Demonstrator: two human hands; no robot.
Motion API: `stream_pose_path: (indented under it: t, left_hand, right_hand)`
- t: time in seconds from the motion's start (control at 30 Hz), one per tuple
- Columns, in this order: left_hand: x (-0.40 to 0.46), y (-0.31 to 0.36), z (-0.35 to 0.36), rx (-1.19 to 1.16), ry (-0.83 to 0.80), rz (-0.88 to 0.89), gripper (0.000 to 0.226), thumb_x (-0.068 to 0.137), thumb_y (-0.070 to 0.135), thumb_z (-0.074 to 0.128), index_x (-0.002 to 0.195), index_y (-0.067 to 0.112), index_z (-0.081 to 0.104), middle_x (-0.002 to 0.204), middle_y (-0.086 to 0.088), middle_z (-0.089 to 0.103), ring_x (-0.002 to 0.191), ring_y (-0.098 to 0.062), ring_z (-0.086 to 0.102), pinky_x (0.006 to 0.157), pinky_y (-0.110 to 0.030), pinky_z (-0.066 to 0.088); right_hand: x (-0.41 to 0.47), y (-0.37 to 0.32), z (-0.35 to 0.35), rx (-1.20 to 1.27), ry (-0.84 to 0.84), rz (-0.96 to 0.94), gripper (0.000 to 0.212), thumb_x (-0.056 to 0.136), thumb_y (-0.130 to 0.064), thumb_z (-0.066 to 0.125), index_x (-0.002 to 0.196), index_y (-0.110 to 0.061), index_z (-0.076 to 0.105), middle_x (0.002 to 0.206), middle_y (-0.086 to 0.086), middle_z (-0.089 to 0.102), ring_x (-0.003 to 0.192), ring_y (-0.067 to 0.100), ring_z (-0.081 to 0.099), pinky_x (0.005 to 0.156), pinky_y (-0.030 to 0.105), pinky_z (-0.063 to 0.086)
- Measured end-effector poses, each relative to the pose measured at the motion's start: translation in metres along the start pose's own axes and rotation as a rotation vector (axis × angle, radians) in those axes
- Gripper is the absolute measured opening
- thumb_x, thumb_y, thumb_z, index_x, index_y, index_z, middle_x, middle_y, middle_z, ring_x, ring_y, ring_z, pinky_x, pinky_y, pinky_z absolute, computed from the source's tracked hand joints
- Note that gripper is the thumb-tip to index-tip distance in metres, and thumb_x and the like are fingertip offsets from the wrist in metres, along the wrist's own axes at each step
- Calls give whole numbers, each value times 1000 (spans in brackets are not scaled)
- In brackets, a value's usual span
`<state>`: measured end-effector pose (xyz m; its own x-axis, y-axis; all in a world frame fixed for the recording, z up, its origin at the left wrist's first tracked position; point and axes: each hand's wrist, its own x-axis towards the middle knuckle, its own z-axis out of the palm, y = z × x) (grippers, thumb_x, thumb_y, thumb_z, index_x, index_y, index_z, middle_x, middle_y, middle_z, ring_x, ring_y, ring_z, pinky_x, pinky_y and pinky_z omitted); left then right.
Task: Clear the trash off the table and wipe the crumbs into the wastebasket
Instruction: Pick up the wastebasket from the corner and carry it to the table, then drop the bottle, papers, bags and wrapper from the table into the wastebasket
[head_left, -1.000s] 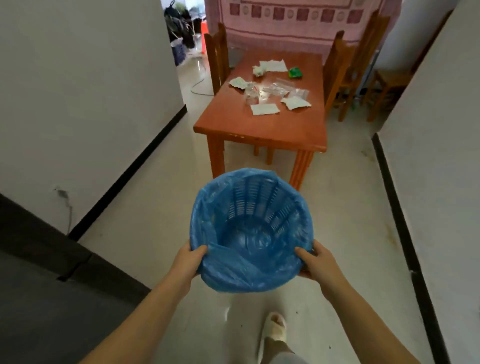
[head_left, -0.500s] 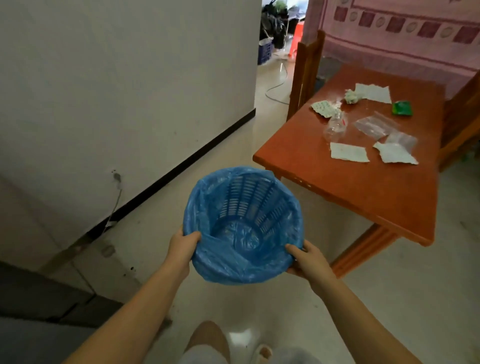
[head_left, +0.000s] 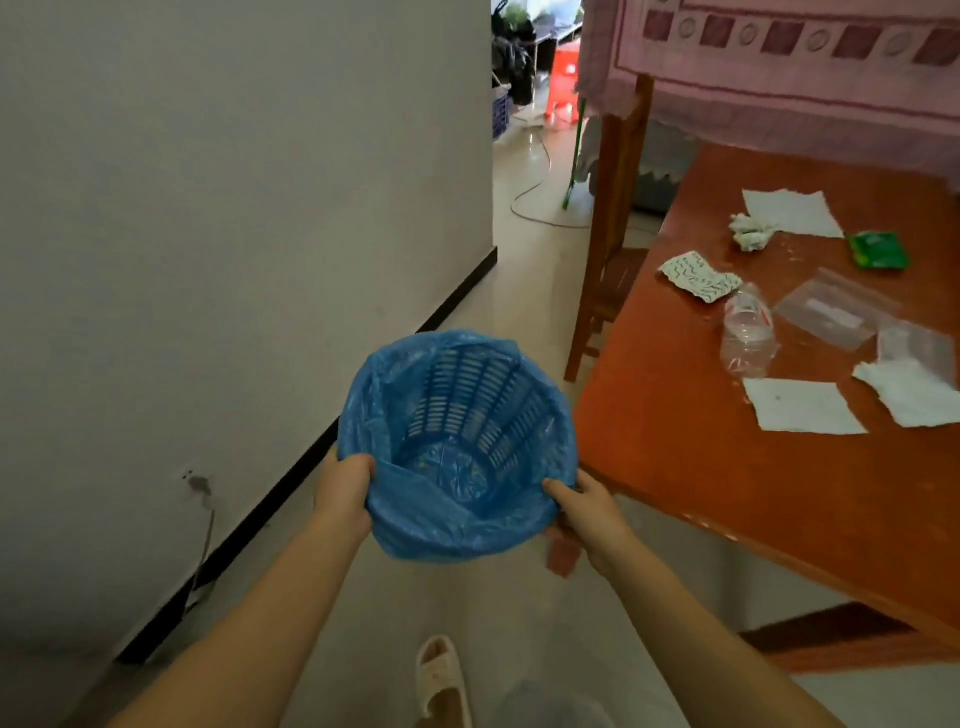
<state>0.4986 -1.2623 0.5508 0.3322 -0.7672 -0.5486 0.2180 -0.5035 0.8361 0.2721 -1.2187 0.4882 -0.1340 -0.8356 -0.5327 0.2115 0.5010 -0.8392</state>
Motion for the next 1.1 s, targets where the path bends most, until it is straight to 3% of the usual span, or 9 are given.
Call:
stream_pose_path:
  t: [0.17,0.27,0.33,0.4,0.53,0.67,0.8,0.93,1.1]
  left_hand:
    - [83,77,51,151,-109,39,54,76,-14,34,123,3,54,82,-10,57,72,-25,55,59,-31,48]
    - [120,102,92,226,-195,75,57,77,-15,33,124,7,55,84,-7,59,74,-24,57,60,-30,49]
    - [145,113,124,300,-219,94,54,78,-14,35,124,7,55,81,-6,57,70,-22,55,59,-29,47]
    - [167,120,158,357,-245,114,52,80,-14,37,125,4,55,79,-6,56,70,-22,54,65,-33,49]
    - [206,124,224,483,-303,148,49,84,-9,41,128,6,54,102,-16,63,88,-31,56,82,-36,47]
    - [232,124,272,586,-359,105,38,88,-5,42,121,9,53,96,-18,61,78,-30,55,73,-37,47]
    - [250,117,308,688,-399,45,45,87,-9,41,130,-1,49,118,-22,58,108,-43,55,91,-44,45]
    - [267,106,338,797,-434,26,46,86,-9,42,131,-3,49,121,-27,57,109,-45,54,92,-46,45]
    - [275,100,360,887,-495,30,46,85,-8,41,130,-1,49,124,-30,56,111,-46,54,94,-51,46]
  right_hand:
    - [63,-33,32,108,76,67,35,91,-23,57,124,-13,52,107,8,68,90,24,69,77,38,59]
    - [92,-53,31,113,129,50,43,92,-28,55,132,-15,45,106,2,66,87,21,69,68,31,59]
    - [113,-70,21,40,192,38,56,92,-33,53,141,-17,32,117,1,60,81,14,67,57,22,55]
    - [135,-85,3,-78,280,13,63,92,-37,52,145,-18,24,130,3,51,82,11,65,59,21,53]
    - [168,-112,-57,-216,539,-46,40,93,-30,50,131,-19,46,112,-1,59,88,11,63,78,31,56]
    - [171,-125,-130,-391,931,-36,25,94,-18,48,117,-14,58,116,7,63,91,18,63,83,35,54]
    - [157,-114,-194,-502,1267,134,27,93,-12,49,118,-11,58,123,13,59,107,26,58,89,37,50]
    - [153,-89,-222,-663,1152,377,44,89,-23,58,129,-10,45,135,16,45,124,32,42,100,43,40]
    - [160,-73,-218,-800,1248,385,25,93,-18,50,114,-5,55,124,16,52,111,30,49,93,39,43]
